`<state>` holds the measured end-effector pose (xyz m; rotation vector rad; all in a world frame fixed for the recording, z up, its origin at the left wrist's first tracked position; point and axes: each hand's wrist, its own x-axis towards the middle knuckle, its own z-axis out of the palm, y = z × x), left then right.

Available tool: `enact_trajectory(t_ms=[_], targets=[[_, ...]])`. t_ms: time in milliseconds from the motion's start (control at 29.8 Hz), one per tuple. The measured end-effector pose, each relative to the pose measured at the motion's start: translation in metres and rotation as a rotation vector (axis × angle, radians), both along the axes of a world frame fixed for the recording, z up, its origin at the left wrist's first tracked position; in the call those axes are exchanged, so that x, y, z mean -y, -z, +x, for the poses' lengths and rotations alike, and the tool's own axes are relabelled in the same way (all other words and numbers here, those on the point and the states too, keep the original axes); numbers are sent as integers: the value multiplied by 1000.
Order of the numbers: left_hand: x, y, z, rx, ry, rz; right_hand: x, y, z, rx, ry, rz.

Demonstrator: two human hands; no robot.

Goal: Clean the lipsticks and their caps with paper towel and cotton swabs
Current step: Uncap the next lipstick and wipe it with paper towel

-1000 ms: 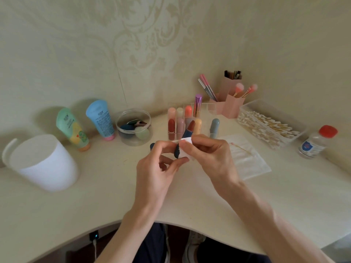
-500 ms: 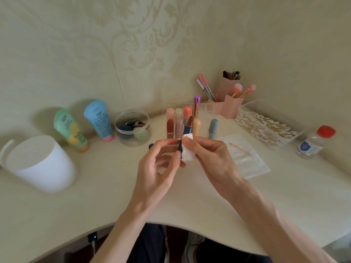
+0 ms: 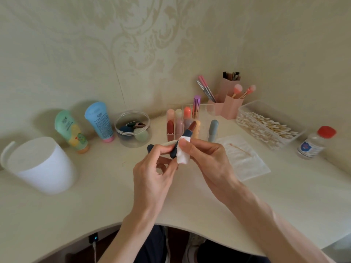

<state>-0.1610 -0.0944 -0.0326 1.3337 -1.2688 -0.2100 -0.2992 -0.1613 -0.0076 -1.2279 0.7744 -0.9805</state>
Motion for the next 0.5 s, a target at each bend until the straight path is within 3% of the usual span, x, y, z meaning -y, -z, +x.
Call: enact_trajectory(t_ms=[268,503], targets=[[4,-5,4,-413,298,110,-2,-5,-3,38,5,-108],[5,-4,4,-374,363,182,-1,-5,-4,3,48,-66]])
